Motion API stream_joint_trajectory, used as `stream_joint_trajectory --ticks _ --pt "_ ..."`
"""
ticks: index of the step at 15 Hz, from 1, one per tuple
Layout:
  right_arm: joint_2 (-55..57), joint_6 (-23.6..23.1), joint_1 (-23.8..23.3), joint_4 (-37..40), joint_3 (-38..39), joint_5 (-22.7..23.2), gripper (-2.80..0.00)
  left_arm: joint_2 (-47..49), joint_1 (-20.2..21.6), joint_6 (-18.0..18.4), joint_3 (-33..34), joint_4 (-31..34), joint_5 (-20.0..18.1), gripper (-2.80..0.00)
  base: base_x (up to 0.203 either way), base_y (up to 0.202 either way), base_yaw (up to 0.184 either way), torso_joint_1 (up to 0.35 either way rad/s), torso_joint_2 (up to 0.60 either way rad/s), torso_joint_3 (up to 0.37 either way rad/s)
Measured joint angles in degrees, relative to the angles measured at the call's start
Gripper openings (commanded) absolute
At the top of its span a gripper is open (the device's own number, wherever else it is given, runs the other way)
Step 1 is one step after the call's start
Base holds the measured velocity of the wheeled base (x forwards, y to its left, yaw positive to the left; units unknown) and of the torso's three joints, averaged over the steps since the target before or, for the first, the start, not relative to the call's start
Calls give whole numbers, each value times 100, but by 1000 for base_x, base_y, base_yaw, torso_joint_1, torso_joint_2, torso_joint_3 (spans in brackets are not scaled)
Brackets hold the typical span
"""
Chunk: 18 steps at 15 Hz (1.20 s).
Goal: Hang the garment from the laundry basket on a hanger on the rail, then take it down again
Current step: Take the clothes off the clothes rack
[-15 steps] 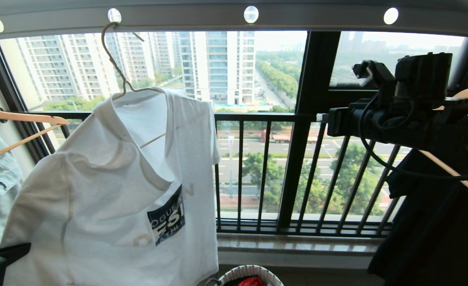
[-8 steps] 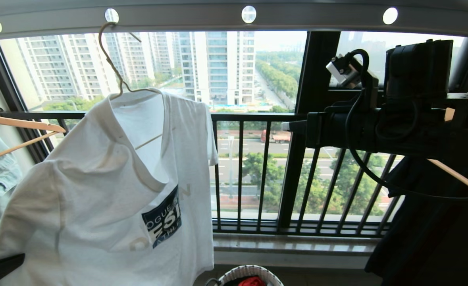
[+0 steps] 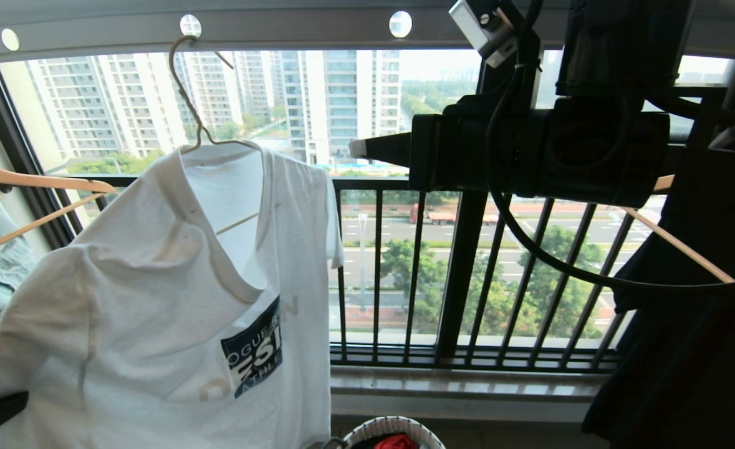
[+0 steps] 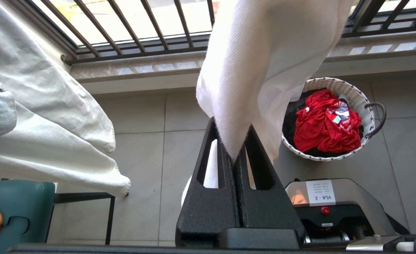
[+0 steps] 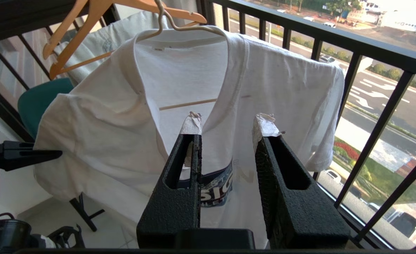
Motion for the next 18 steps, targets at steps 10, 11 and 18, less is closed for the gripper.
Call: stream_joint_trajectory --ticks 10,11,18 --pt "1716 -712 688 -15 -2311 105 0 -107 1 -10 1 2 0 -280 0 0 0 0 0 0" --pt "1806 -869 748 -33 -2368 102 0 -140 1 -10 1 2 0 -280 0 0 0 0 0 0" --pt "2157 -1488 918 -651 -2492 135 0 -409 0 -7 36 2 -286 -280 0 0 0 0 0 0"
